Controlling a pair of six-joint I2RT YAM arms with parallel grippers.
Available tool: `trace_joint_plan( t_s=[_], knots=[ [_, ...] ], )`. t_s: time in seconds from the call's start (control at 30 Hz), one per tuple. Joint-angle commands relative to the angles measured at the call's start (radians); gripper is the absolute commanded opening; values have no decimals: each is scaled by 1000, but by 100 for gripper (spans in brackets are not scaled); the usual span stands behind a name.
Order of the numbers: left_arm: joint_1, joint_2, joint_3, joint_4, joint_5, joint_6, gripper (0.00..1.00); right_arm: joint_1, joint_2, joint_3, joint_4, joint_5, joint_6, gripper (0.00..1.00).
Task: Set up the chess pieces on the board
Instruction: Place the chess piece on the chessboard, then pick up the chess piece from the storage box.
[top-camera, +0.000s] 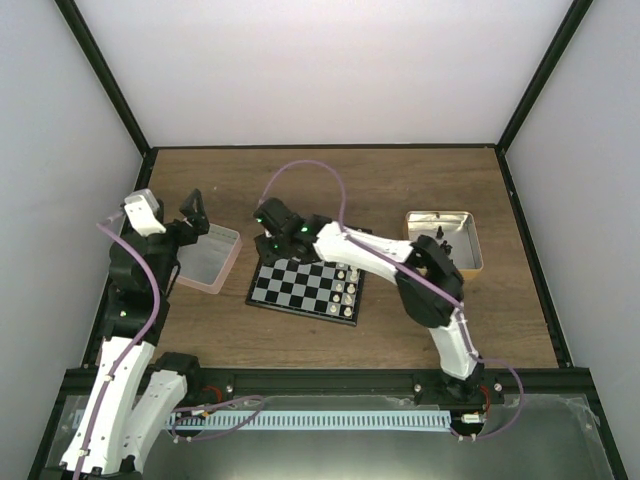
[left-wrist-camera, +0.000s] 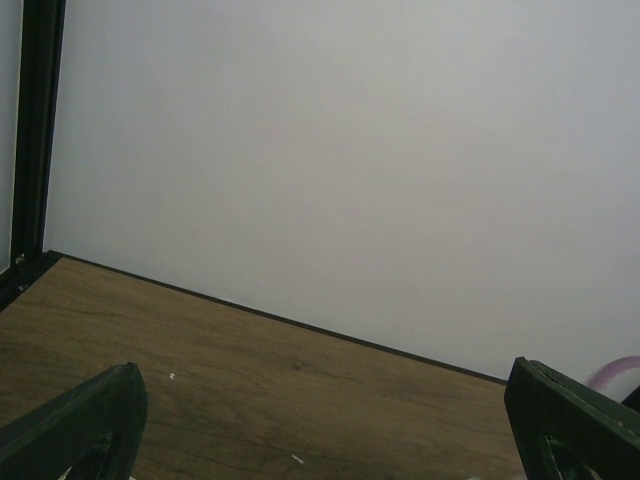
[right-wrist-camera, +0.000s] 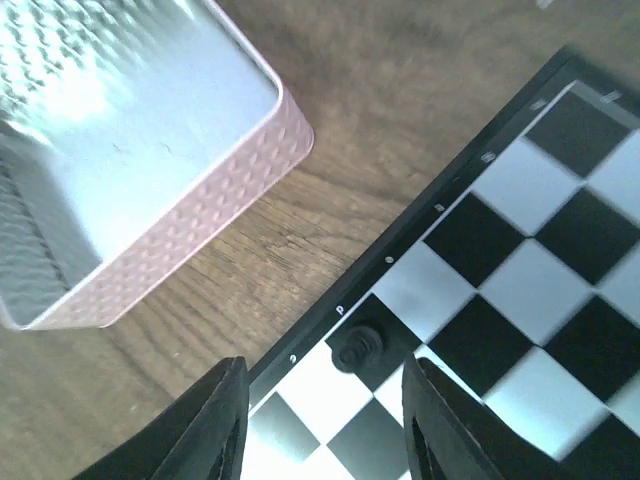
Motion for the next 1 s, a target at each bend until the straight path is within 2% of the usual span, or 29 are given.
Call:
trace_joint_plan(
  t_s=[0.0,0.13,0.37,0.53,0.73,0.83,0.97],
  knots=[
    [6,1,9,14,5,8,100,-27,-194,-98,84,82,44,44],
    [6,3,9,16,10,6,100,-116,-349,-265,128,169,93,45],
    [6,8,9,17,13,6,100,-401,-631,-530,127,267,109,47],
    [6,16,9,19,16,5,100,-615,-742,-657,88,321,103,48],
    [8,27,9,20,19,3,100,-847,-744,-792,114,231,124,46],
    [8,28,9,20,16,3,100,-943,-701,-836,150,170,141,40],
    [8,24,9,19,13,4,100,-996,-634,-851,172,151,133,31]
  ],
)
